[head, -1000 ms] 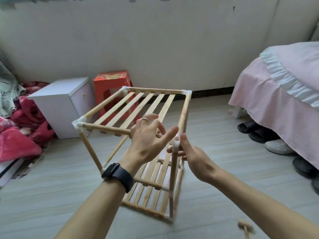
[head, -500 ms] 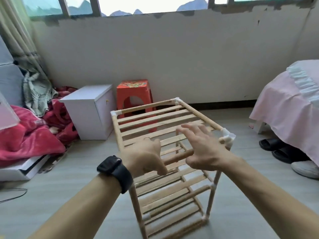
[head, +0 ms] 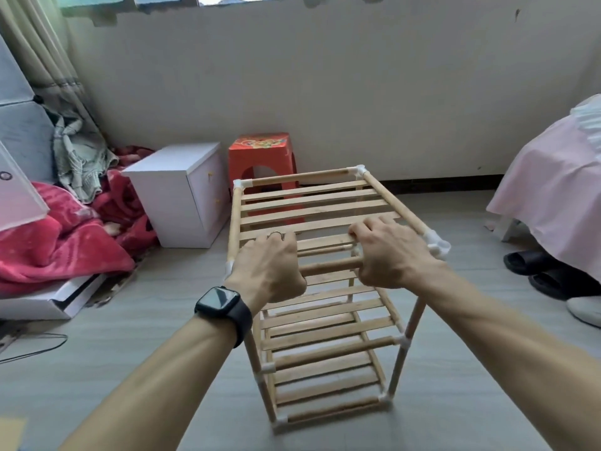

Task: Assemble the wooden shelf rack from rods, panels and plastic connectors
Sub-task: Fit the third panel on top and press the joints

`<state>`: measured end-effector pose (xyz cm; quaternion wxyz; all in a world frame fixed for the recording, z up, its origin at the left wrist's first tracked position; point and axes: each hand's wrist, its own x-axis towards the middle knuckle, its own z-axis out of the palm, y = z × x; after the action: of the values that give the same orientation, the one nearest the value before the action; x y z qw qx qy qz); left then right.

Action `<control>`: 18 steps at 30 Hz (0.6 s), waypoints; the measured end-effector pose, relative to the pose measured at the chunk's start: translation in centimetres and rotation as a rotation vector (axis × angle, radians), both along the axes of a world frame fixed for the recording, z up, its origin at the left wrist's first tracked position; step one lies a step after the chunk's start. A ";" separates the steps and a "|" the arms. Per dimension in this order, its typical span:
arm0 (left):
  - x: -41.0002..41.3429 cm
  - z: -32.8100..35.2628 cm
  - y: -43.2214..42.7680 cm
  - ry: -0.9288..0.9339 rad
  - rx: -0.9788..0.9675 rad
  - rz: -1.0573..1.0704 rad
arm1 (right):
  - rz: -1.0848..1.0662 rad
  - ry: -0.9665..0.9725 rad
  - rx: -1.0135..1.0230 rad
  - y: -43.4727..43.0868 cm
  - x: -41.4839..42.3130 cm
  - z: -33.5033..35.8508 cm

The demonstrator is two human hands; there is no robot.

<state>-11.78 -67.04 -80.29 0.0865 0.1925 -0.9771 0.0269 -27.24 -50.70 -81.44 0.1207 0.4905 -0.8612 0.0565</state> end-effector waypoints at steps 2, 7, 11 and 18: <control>-0.2 -0.1 -0.8 0.016 -0.038 -0.017 | -0.018 0.042 -0.013 -0.5 0.2 -0.2; -0.5 -0.1 -2.5 0.006 -0.085 -0.046 | -0.001 0.031 0.027 -1.3 0.4 0.1; -0.2 -0.3 -2.8 0.011 -0.059 -0.018 | -0.047 -0.089 0.148 -0.2 -0.5 1.1; 0.1 -0.4 -2.9 0.020 -0.083 0.009 | -0.045 -0.013 0.018 0.0 -0.8 0.3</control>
<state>-11.68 -69.91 -80.67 0.1041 0.1932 -0.9734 0.0659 -28.05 -50.68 -81.17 0.1117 0.4715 -0.8734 0.0492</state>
